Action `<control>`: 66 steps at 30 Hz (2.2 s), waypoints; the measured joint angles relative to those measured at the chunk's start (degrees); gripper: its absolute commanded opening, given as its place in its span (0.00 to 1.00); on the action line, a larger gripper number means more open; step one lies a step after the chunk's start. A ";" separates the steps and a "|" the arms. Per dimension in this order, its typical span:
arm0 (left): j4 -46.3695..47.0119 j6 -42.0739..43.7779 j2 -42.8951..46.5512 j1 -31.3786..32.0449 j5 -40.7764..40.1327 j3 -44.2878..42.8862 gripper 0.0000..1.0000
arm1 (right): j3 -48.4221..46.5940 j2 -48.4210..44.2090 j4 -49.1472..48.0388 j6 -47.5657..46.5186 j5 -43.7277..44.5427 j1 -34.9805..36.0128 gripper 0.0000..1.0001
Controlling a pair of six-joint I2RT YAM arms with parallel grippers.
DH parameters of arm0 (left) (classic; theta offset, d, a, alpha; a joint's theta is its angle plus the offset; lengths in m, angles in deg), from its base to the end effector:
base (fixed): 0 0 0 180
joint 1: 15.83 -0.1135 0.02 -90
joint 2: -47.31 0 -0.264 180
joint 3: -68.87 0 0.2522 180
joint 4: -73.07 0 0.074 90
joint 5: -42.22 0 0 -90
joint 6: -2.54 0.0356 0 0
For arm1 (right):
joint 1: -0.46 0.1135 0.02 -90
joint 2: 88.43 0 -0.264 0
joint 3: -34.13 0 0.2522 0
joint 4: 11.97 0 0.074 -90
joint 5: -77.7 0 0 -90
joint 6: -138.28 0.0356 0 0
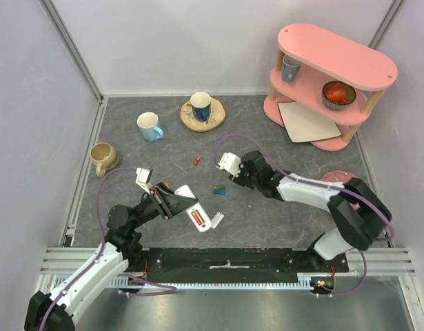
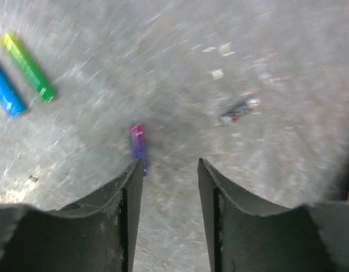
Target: Load the batteries into the remote control
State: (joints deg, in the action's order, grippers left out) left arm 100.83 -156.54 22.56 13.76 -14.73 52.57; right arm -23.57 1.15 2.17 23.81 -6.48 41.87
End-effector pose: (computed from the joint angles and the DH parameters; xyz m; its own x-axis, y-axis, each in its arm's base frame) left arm 0.1015 -0.0799 0.2213 -0.7020 -0.5017 -0.5054 0.5762 0.0170 -0.8171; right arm 0.2335 0.2012 0.1656 -0.2405 -0.7616 -0.6018 -0.7744 0.5244 -0.3540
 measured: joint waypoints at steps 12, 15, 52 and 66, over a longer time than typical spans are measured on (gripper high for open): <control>-5.86 0.00 4.31 0.00 -2.47 0.00 0.02 | -5.53 -12.87 -2.49 42.51 13.18 -1.07 0.98; -6.51 0.00 4.31 0.00 -2.93 0.00 0.02 | -3.72 -13.44 -1.64 55.10 14.67 -0.33 0.94; -9.97 -0.04 7.52 0.00 -4.22 0.00 0.02 | -11.39 9.62 17.49 88.26 27.06 5.64 0.74; -10.93 -0.04 8.76 0.00 -4.26 0.00 0.02 | -13.22 12.00 18.40 88.98 28.63 5.90 0.70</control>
State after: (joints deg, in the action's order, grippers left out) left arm 89.90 -156.58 31.33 13.76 -18.99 52.57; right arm -36.80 13.15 20.57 112.79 22.15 47.77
